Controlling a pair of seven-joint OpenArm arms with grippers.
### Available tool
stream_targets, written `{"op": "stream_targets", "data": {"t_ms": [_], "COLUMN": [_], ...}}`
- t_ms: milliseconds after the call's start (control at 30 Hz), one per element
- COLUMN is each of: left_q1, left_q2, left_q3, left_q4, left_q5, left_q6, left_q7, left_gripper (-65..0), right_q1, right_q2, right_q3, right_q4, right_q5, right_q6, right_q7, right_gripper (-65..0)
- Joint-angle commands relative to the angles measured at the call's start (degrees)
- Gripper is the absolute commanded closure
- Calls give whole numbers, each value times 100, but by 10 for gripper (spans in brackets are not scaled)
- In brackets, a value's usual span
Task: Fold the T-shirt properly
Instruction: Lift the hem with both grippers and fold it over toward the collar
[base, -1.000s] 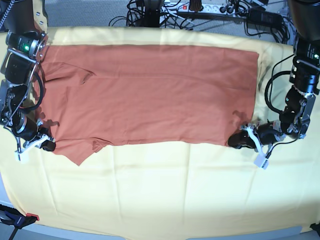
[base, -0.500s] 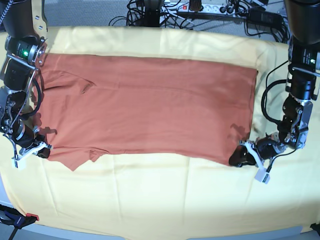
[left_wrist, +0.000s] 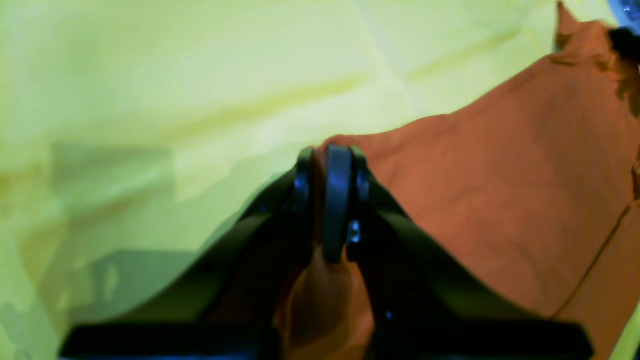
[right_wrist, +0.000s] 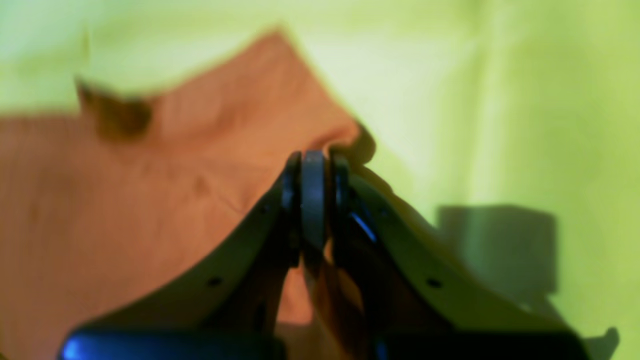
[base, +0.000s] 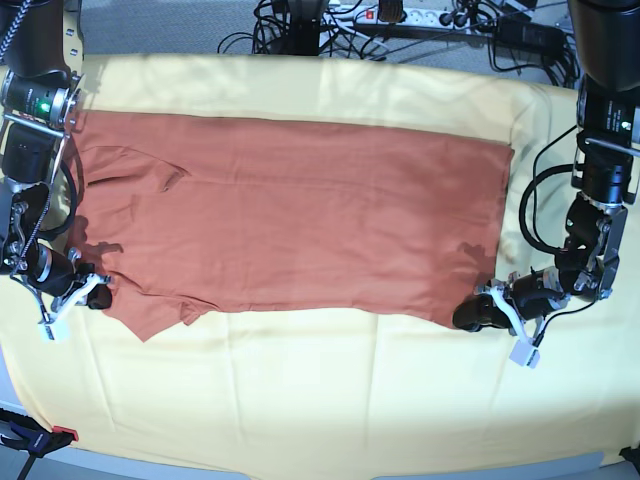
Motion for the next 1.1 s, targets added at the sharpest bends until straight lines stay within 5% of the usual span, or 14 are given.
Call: {"op": "stream_targets", "data": {"t_ms": [0,367,633,1067], "left_q1": [-205,-201,22,223], "left_q2": [-96,-116,-549,-1043], "left_q3": [-63,-63,-63,-365], "left_q4": [153,1287,1742,2227], "left_q5": [-146,-636,-973,-1047], "left_q6": [-49,-49,-49,-49], "left_q7": [-52,1187,1355,1244], "left_gripper": [0,0,0,0], "right_q1": [192,188,92,-94], "right_q2": [160,713,979,994], "right_q3": [-61,-302,-308,-308], "right_q4": [168,470,481,656], "right_q5": [125,931,1528,1613], "right_q6": [49,49,49,49], "right_q7": [129,-573,-1075,-1088], "right_gripper": [0,0,0,0]}}
